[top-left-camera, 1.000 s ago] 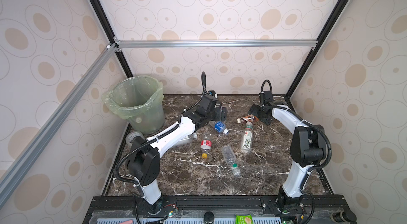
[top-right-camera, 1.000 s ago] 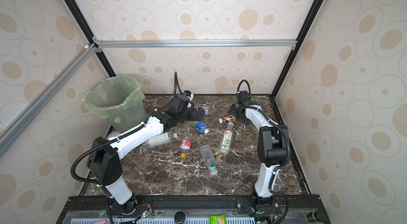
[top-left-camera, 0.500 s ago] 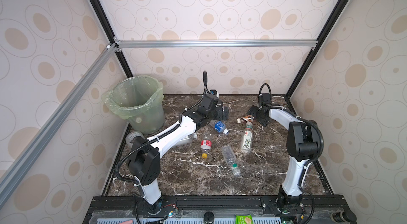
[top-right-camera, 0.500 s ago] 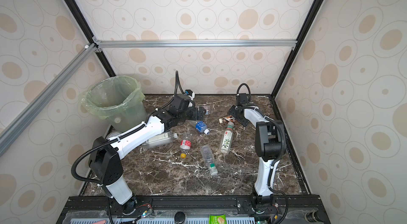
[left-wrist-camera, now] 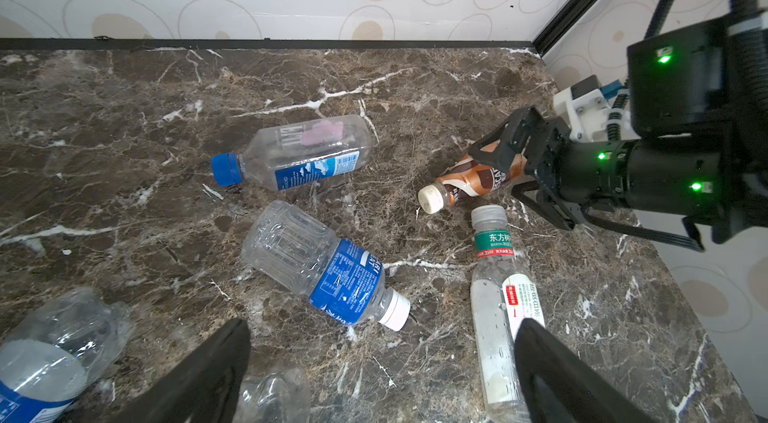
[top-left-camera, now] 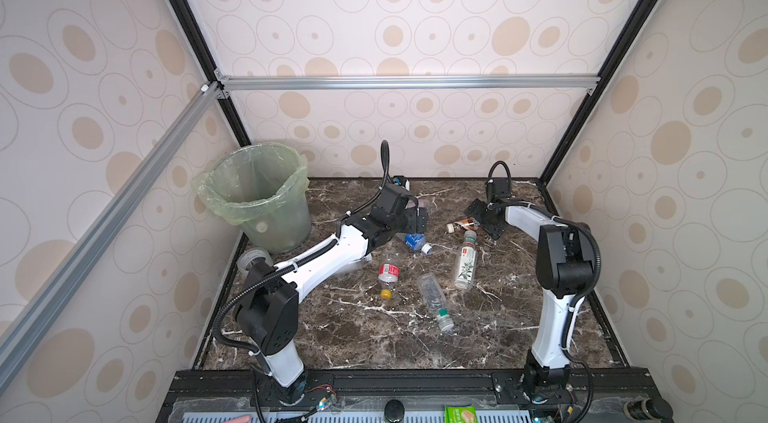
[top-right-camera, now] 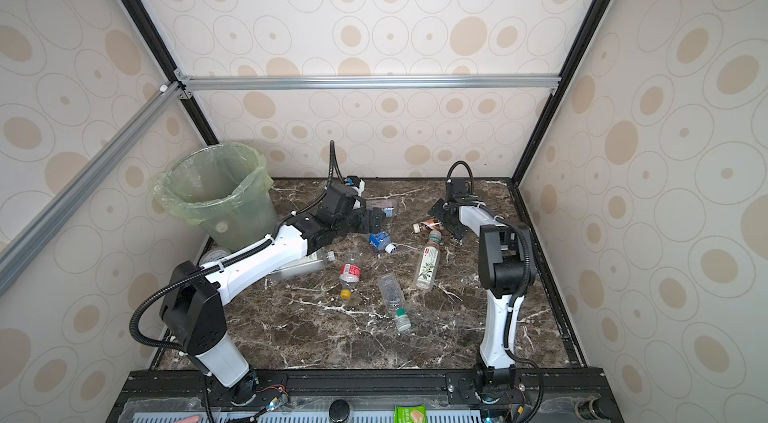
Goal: Throw the plastic bottles in the bin
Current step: 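Close the right gripper around the brown Nescafe bottle's body, then lift the Nescafe bottle cap-down with the right gripper toward the left gripper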
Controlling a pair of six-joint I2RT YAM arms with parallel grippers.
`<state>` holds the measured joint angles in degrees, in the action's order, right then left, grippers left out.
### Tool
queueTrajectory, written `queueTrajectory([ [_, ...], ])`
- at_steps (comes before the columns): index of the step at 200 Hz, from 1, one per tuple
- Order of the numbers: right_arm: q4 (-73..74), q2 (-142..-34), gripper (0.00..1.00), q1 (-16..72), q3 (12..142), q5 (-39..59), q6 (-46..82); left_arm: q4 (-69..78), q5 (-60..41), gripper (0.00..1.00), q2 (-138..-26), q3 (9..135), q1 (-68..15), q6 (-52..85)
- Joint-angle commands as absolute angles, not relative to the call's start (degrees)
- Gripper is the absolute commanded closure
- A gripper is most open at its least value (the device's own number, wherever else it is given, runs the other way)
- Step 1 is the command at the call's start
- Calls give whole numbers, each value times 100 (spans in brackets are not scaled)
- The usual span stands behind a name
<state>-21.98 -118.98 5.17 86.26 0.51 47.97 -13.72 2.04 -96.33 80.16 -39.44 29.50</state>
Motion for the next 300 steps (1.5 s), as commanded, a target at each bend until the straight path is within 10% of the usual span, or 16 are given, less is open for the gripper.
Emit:
queueTrajectory([
  [1, -2093, -12067, 1, 457, 8754, 135, 4982, -1222, 360, 1, -9374, 7966, -3998, 2848],
  [122, -1662, -12375, 30, 424, 8674, 347, 5548, -1221, 514, 1, -9189, 7753, -3996, 2725],
  [300, -1319, -12116, 44, 448, 9249, 927, 5435, -1231, 601, 1, -8964, 7584, -3994, 2751],
])
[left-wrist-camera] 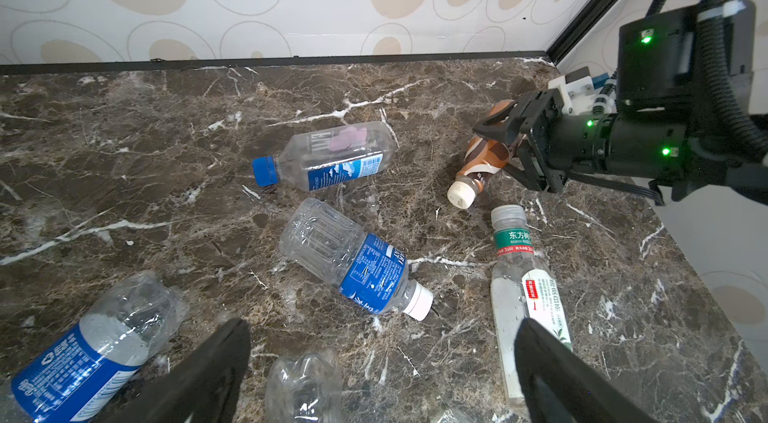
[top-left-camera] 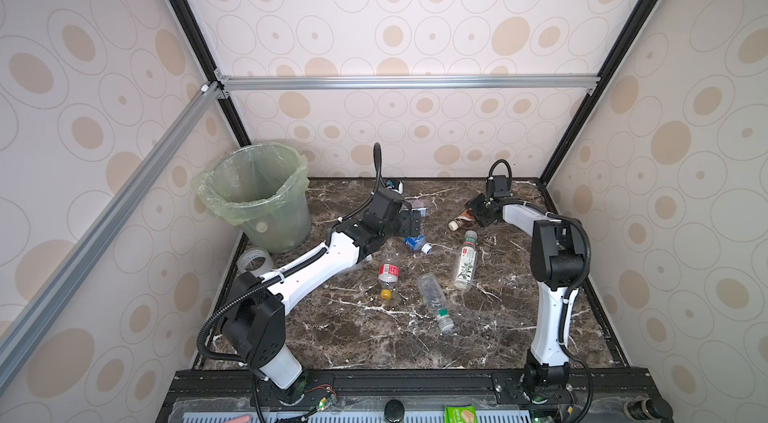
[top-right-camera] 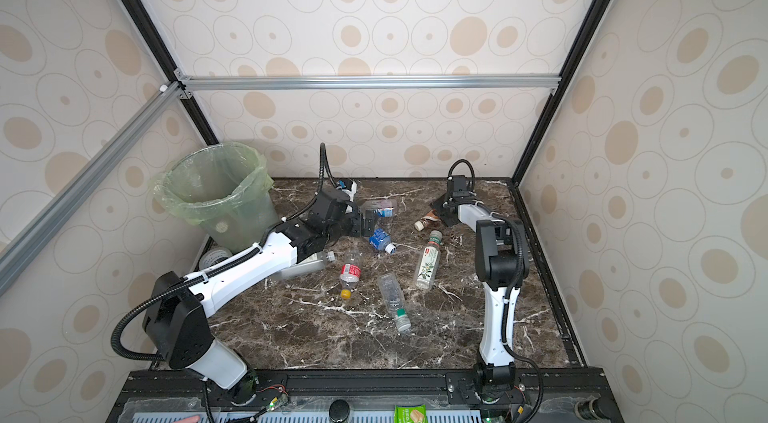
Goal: Throw the plastic bottles in the bin
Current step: 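Lift the Nescafe bottle cap-down with the right gripper toward the left gripper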
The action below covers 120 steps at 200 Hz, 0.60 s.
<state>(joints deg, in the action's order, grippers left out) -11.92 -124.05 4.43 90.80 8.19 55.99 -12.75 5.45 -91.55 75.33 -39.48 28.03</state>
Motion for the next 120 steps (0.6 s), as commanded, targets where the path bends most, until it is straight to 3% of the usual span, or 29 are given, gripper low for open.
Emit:
queueTrajectory([
  [1, -1323, -12105, 44, 448, 9248, 934, 5429, -1226, 595, 1, -8965, 7584, -3997, 2751],
  [120, -1711, -10172, 44, 1356, 8905, 1301, 4797, -1704, -891, 1, -9738, 8848, -3984, 3269],
])
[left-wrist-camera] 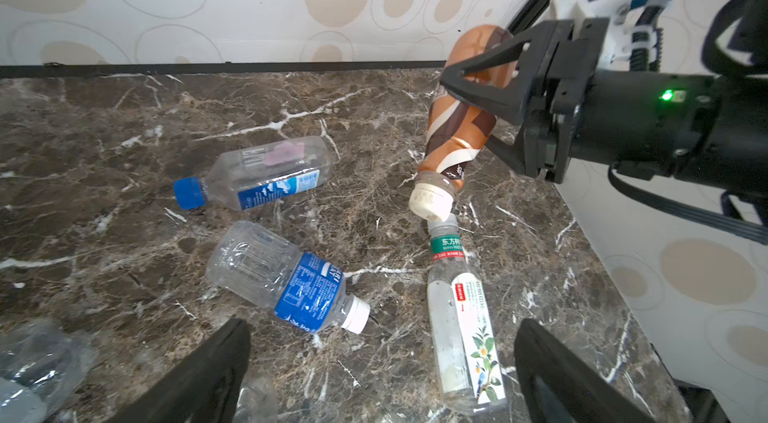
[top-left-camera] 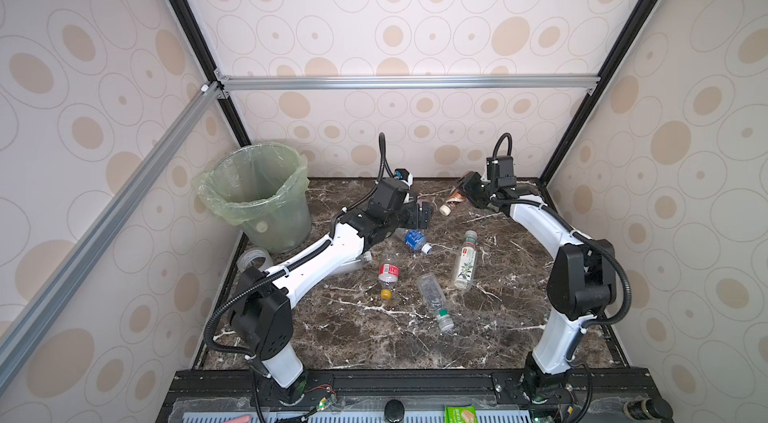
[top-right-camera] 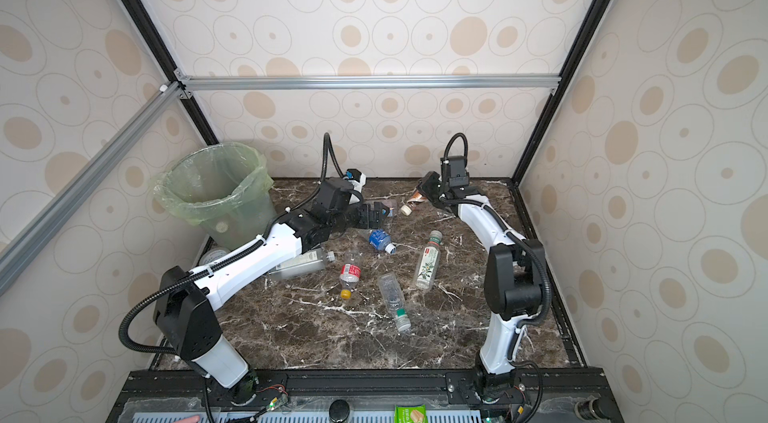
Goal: Throw the plastic bottles in the bin
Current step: 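Lift the Nescafe bottle cap-down with the right gripper toward the left gripper, then close the left gripper on the Nescafe bottle while the right gripper releases it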
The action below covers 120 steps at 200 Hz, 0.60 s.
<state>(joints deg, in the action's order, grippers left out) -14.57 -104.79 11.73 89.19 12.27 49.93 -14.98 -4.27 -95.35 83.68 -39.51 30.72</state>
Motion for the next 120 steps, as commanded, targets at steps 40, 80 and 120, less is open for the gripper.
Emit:
queueTrajectory([
  [40, -1901, -9794, 44, 1745, 9048, 1326, 4584, -1815, -1137, 1, -9914, 9150, -3944, 3369],
  [80, -1921, -9566, 44, 2046, 9062, 1343, 4472, -1688, -1348, 7, -9951, 9020, -3942, 3485],
  [120, -1829, -9466, 44, 2218, 9061, 1477, 4574, -1553, -1424, 17, -9901, 8825, -3938, 3542],
])
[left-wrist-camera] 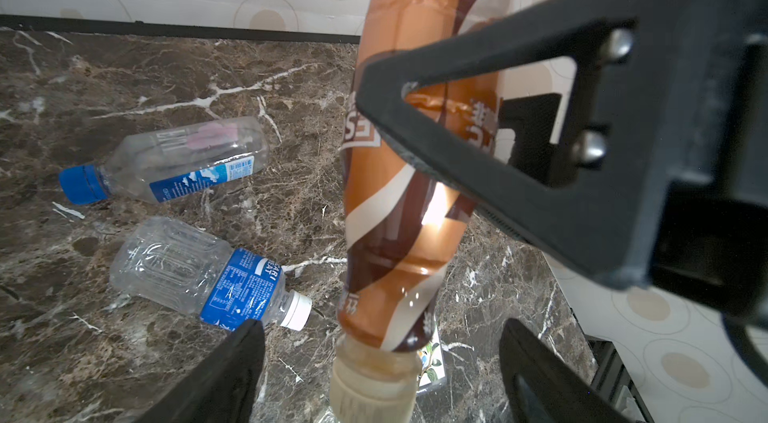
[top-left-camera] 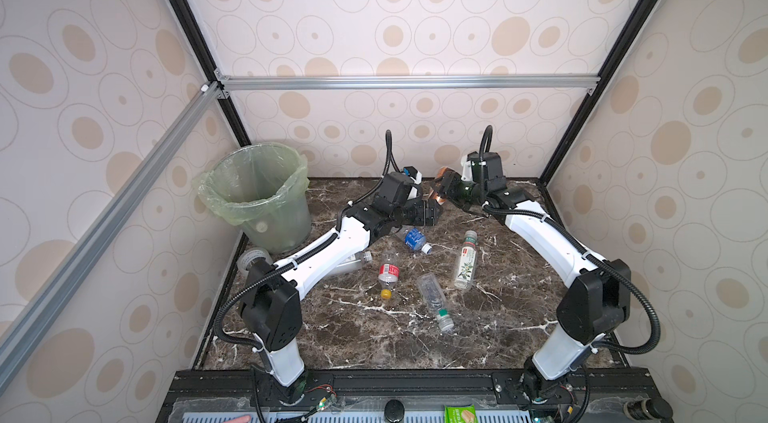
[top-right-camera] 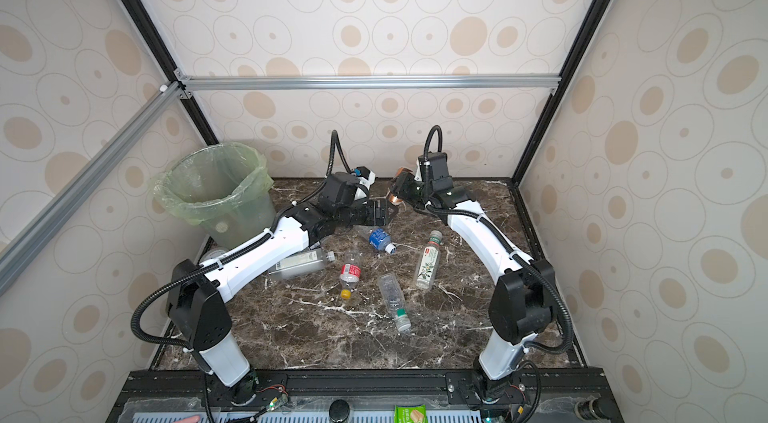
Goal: Throw the plastic bottles in the bin
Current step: 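Close the left gripper on the Nescafe bottle while the right gripper releases it, then raise the Nescafe bottle with the left gripper over the bin while the right arm withdraws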
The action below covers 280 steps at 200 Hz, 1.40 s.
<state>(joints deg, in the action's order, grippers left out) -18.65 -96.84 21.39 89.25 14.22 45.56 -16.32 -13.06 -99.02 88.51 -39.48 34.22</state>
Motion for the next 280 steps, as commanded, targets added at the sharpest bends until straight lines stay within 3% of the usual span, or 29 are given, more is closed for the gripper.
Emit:
queueTrajectory([
  [1, -1828, -9462, 44, 2221, 9061, 1477, 4576, -1550, -1424, 17, -9903, 8825, -3938, 3542],
  [44, -1681, -9476, 44, 2359, 9118, 1610, 4656, -1409, -1468, 29, -9827, 8660, -3941, 3599],
  [96, -1665, -9467, 44, 2454, 9133, 1561, 4643, -1315, -1438, 55, -9704, 8535, -3933, 3655],
  [140, -1704, -9378, 38, 2458, 9066, 1512, 4606, -1221, -1380, 68, -9556, 8314, -3937, 3724],
  [257, -1924, -9168, 22, 2455, 9160, 1244, 4259, -1304, -1223, 71, -9276, 7892, -3691, 3681],
  [280, -2033, -9176, 14, 2459, 9320, 1239, 4143, -1474, -1212, 71, -9128, 7831, -3450, 3609],
])
